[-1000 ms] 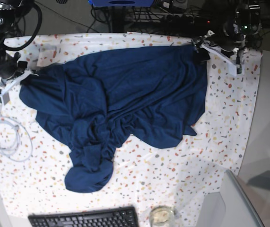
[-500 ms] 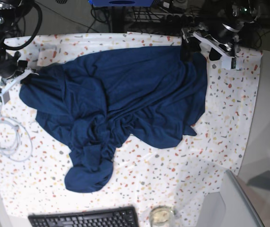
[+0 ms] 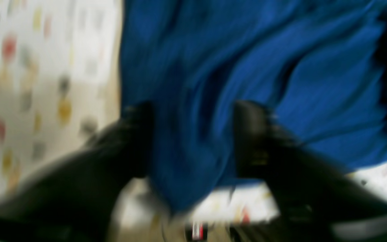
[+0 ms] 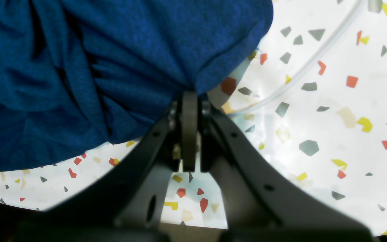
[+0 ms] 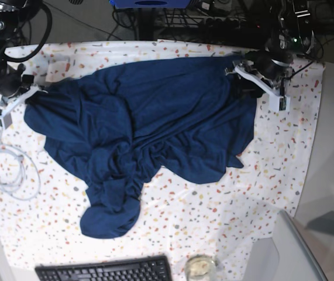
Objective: Layout the t-shirt on the table in an organized manner, then fold the t-shirt properly
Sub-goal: 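Release the left gripper and regrasp the shirt edge further along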
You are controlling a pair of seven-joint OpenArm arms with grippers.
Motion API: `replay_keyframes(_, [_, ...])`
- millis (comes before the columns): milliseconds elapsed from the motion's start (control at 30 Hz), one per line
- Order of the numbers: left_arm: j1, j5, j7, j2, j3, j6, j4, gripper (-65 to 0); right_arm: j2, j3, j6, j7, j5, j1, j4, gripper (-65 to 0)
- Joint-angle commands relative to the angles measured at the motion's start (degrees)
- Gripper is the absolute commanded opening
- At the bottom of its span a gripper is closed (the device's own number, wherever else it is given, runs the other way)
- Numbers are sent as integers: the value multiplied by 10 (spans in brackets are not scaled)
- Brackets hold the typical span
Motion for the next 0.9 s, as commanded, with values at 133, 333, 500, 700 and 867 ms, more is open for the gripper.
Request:
replay_keyframes(133, [-46, -4, 52, -5, -8, -2, -5, -499, 7, 2, 1, 8, 6, 4, 10, -650])
replay_keyframes(333, [-63, -4, 82, -8, -8, -2, -15, -160, 10, 0, 1, 7, 6, 4, 10, -650])
replay_keyframes(500, [-75, -3, 81, -8, -8, -2, -50, -194, 10, 2, 1, 8, 6, 4, 10, -650])
replay_keyframes(700, [-114, -3, 80, -9, -3, -2, -119, -428, 10, 2, 1, 7, 6, 6, 10, -650])
replay_keyframes(867, [-142, -2, 83, -9, -2, -2, -106, -650, 10, 2, 1, 7, 6, 6, 9, -650])
